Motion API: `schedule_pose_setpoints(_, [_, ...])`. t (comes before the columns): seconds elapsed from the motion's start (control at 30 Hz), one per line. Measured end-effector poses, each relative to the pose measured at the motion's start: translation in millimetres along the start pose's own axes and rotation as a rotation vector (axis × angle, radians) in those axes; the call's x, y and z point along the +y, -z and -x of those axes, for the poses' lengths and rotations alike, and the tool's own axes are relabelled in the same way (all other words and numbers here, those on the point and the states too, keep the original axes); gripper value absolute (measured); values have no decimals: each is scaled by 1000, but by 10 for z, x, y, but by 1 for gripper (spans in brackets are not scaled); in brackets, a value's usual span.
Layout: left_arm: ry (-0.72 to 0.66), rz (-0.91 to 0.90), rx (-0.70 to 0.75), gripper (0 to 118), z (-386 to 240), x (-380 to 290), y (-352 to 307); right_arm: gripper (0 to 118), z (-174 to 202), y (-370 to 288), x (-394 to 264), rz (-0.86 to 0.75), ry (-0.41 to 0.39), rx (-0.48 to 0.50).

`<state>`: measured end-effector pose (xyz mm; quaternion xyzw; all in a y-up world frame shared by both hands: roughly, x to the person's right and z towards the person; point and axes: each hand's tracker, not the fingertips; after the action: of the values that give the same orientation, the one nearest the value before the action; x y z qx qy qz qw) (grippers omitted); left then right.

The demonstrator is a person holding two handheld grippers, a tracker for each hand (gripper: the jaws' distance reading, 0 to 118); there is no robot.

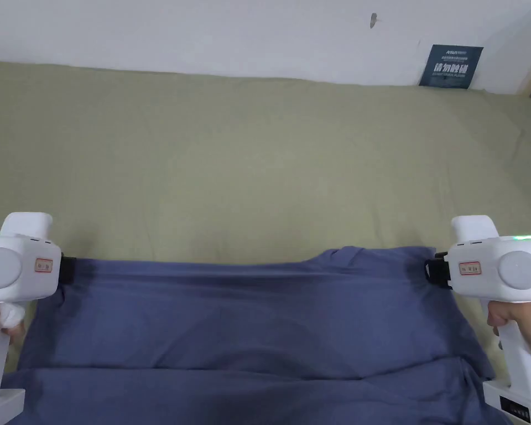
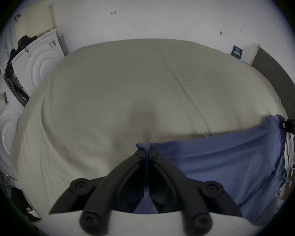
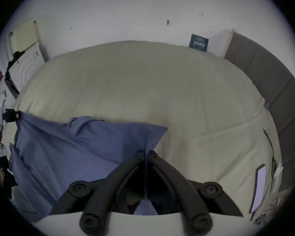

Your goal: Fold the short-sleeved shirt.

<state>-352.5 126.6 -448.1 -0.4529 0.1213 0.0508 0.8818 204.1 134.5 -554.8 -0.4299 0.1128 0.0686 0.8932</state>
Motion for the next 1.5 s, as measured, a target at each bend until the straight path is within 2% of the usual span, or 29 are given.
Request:
schedule_pose_setpoints(0.17, [-22,-55,-28,3,145,-194,-574,3,-127,-588,-122,-75,41,53])
schedule_pose_setpoints(0.23, [-31,-84,-46,3,204,-334,-817,3,-147,-830,-239,-113,33,61])
schedule_pose_setpoints(0.5, [-34,-118,-81,3,321,-1175,-1472,3,-13,-1583,-1187,-150,42,84])
schedule_pose_setpoints(0.8, [-31,-74,-94,3,409,-1881,-1586,3,-31,-1692,-2062,-83,110,109])
schedule_pose_setpoints(1.13, [-33,-3,-76,3,401,-2014,-1388,4,-40,-1526,-2184,-39,108,97])
schedule_pose_setpoints(1.17, [-38,-2,-80,5,376,-2021,-1418,13,-24,-1550,-2170,-42,110,92])
schedule_pose_setpoints(1.2, [-40,-4,-82,32,368,-2012,-1438,59,27,-1624,-2160,-60,118,55])
schedule_pose_setpoints(1.23, [-42,-11,-72,73,355,-2001,-1466,105,51,-1665,-2133,-83,114,23])
schedule_pose_setpoints(1.27, [-62,-53,-17,111,344,-1984,-1496,117,79,-1692,-2091,-80,106,37])
schedule_pose_setpoints(1.3, [-73,-78,-4,118,323,-1981,-1541,108,94,-1789,-2000,-205,103,49])
schedule_pose_setpoints(1.37, [-106,-130,-13,112,303,-1909,-1660,110,195,-1847,-1905,-158,101,45])
schedule_pose_setpoints(1.43, [-110,-164,-25,109,283,-1847,-1713,110,309,-1881,-1771,-244,92,28])
schedule_pose_setpoints(1.47, [-104,-170,-16,101,252,-1809,-1738,105,390,-2031,-1838,-267,74,25])
schedule_pose_setpoints(1.5, [-99,-181,-17,75,227,-1778,-1762,82,455,-2062,-1811,-300,75,13])
